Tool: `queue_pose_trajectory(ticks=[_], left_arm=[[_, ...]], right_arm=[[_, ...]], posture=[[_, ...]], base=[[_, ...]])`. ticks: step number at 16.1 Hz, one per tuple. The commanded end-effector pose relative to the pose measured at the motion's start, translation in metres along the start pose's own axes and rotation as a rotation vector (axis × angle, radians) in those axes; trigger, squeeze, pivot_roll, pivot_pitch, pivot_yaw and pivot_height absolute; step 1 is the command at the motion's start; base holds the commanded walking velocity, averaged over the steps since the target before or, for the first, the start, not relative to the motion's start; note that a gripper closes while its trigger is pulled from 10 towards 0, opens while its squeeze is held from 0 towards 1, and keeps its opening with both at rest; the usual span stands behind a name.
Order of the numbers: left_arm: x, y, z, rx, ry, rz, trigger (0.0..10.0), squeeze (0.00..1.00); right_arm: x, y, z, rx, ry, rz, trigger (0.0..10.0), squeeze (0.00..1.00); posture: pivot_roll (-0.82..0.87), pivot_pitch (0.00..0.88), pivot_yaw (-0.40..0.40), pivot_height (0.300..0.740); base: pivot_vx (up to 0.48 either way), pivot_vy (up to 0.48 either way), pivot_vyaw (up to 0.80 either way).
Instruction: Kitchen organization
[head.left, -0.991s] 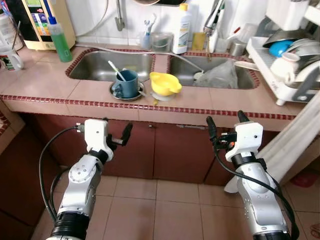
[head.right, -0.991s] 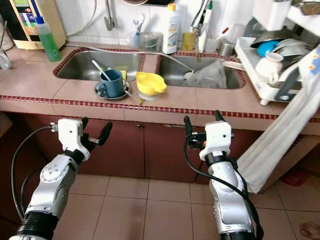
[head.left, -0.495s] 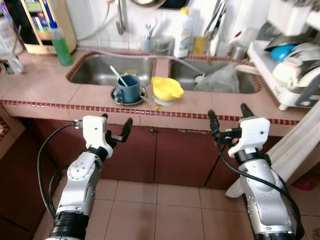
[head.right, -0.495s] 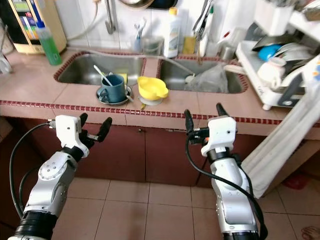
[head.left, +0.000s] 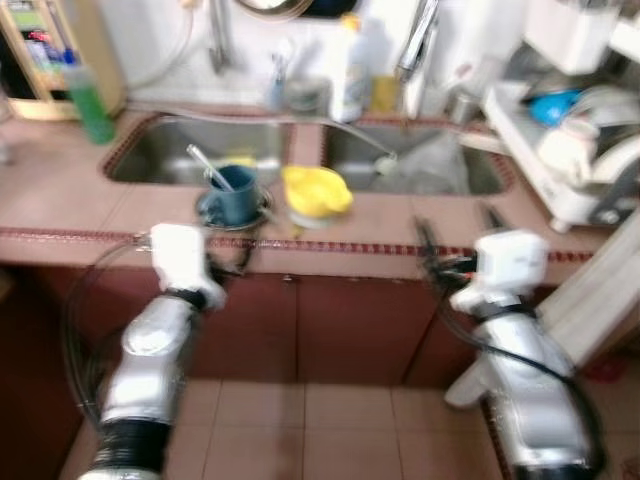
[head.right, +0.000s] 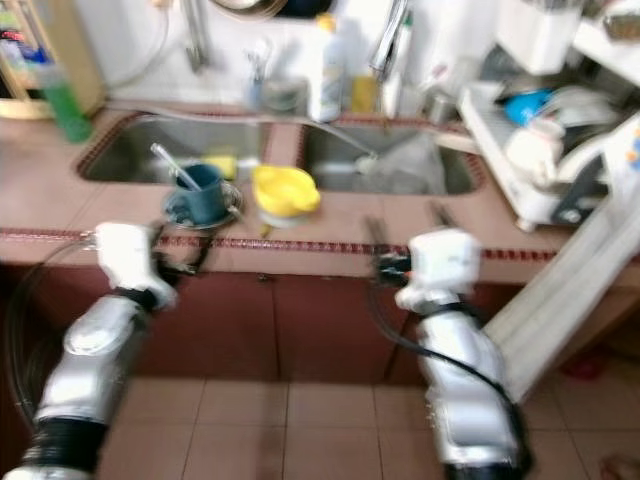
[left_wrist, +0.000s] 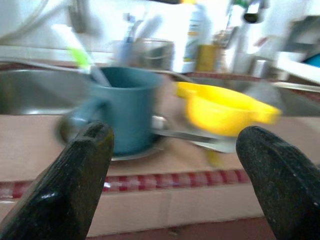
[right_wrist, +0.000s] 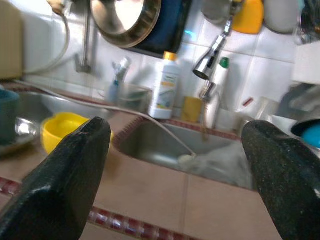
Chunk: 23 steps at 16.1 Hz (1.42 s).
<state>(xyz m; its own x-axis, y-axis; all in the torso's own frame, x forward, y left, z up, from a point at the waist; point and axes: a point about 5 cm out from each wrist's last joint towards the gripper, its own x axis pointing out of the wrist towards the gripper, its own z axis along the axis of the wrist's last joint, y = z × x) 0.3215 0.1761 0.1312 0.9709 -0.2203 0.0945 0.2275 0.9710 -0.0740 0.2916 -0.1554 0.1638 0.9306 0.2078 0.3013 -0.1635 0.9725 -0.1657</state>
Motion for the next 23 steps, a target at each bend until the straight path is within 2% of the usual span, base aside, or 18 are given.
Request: queue_pose_trajectory(ticks=[1, 11, 13, 15, 19, 23], left_arm=[[0.004, -0.011, 0.005, -0.008, -0.018, -0.029, 10.0, 0.0], [0.005, -0.009, 0.012, -0.017, -0.042, -0.007, 10.0, 0.0], [0.007, -0.01, 0.014, -0.015, -0.036, 0.026, 10.0, 0.0], [0.01, -0.006, 0.021, -0.054, -0.053, 0.067, 10.0, 0.0], [0.012, -0.009, 0.037, -0.056, -0.113, 0.024, 10.0, 0.0], [0.016, -0.012, 0.045, -0.097, -0.101, 0.018, 10.0, 0.0]], right_arm=[[-0.002, -0.01, 0.005, -0.02, -0.015, -0.021, 10.0, 0.0], [0.001, -0.007, 0.011, -0.001, -0.035, 0.022, 10.0, 0.0], [0.001, -0.001, 0.013, 0.022, -0.043, 0.079, 10.0, 0.0], [0.0, 0.003, 0.015, 0.038, -0.041, 0.129, 10.0, 0.0], [-0.004, 0.008, 0.012, 0.032, -0.02, 0.177, 10.0, 0.0], [-0.003, 0.009, 0.014, 0.053, -0.02, 0.194, 10.0, 0.0]], posture=[[-0.03, 0.027, 0.011, 0.74], [-0.02, 0.017, 0.0, 0.74], [-0.02, 0.012, 0.001, 0.74], [-0.03, 0.008, 0.002, 0.74], [-0.03, 0.005, 0.003, 0.74], [-0.03, 0.008, 0.005, 0.74]], base=[[0.33, 0.0, 0.0], [0.343, 0.0, 0.0], [0.0, 0.0, 0.0], [0.0, 0.0, 0.0], [0.0, 0.0, 0.0], [0.0, 0.0, 0.0]])
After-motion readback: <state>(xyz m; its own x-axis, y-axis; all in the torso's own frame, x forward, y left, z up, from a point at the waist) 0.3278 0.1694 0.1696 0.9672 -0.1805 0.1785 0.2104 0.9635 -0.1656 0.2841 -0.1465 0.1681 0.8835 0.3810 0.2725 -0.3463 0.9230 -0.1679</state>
